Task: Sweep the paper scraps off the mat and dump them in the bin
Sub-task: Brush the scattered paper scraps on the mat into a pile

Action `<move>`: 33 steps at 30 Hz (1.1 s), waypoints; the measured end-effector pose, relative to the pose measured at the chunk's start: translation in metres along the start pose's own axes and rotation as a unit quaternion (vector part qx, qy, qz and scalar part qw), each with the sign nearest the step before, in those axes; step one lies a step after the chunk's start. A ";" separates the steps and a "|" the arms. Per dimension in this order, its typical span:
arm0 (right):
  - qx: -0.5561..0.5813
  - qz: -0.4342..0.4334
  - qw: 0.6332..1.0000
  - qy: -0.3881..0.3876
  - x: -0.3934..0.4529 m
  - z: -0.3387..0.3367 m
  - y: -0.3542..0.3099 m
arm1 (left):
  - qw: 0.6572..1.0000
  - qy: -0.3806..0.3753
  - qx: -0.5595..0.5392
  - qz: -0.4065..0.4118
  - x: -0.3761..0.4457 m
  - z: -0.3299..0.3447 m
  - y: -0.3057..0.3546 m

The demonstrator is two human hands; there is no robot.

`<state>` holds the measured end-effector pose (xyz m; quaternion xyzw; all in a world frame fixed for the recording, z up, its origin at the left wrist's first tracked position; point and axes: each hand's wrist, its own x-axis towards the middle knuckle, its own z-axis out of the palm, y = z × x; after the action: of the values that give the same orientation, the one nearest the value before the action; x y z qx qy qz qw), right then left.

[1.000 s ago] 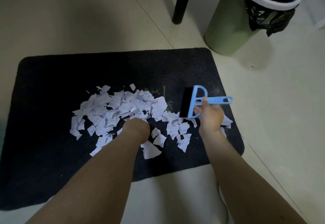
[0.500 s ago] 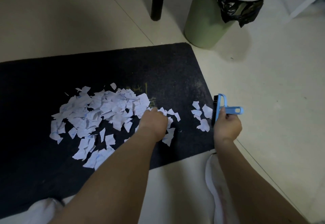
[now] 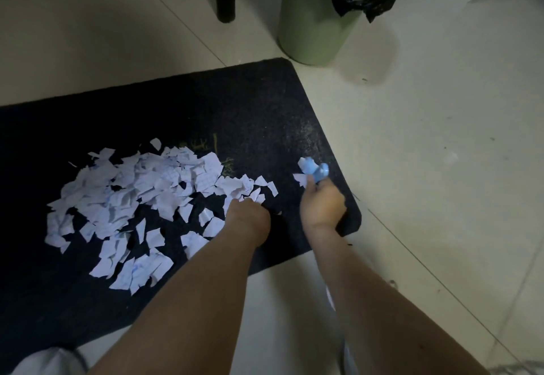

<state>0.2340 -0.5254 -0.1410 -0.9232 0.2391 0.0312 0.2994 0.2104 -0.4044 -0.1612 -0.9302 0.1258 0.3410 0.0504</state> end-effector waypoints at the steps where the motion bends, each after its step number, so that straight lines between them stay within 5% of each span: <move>1: 0.015 -0.015 1.000 -0.014 -0.006 0.007 -0.008 | 1.000 0.001 -0.002 -0.001 0.000 0.000 0.000; 5: 0.078 -0.031 0.996 -0.017 -0.015 0.007 -0.030 | 1.000 0.005 -0.004 0.004 -0.006 0.001 -0.004; 11: 0.037 0.041 0.993 0.107 0.019 -0.036 -0.009 | 1.000 0.006 0.006 -0.009 -0.016 0.008 -0.022; 17: -0.078 -0.014 0.997 -0.018 0.005 -0.004 -0.017 | 1.000 -0.004 0.003 -0.010 -0.015 0.011 -0.022; 22: 0.007 -0.089 0.993 -0.075 -0.029 0.027 -0.048 | 1.000 0.004 -0.013 -0.017 -0.016 0.008 -0.023; 26: 0.064 -0.081 0.994 -0.037 -0.027 0.015 -0.050 | 1.000 0.009 -0.013 -0.019 -0.020 0.009 -0.027; 30: 0.018 -0.004 0.999 0.047 -0.007 -0.007 -0.034 | 0.999 0.024 -0.023 -0.028 -0.024 0.005 -0.031; 33: -0.035 0.025 0.999 0.030 -0.008 -0.004 -0.025 | 0.999 0.018 -0.020 -0.028 -0.025 0.004 -0.031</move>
<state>0.2380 -0.5061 -0.1225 -0.9274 0.2697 0.0193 0.2585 0.1976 -0.3686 -0.1480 -0.9400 0.0938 0.3257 0.0387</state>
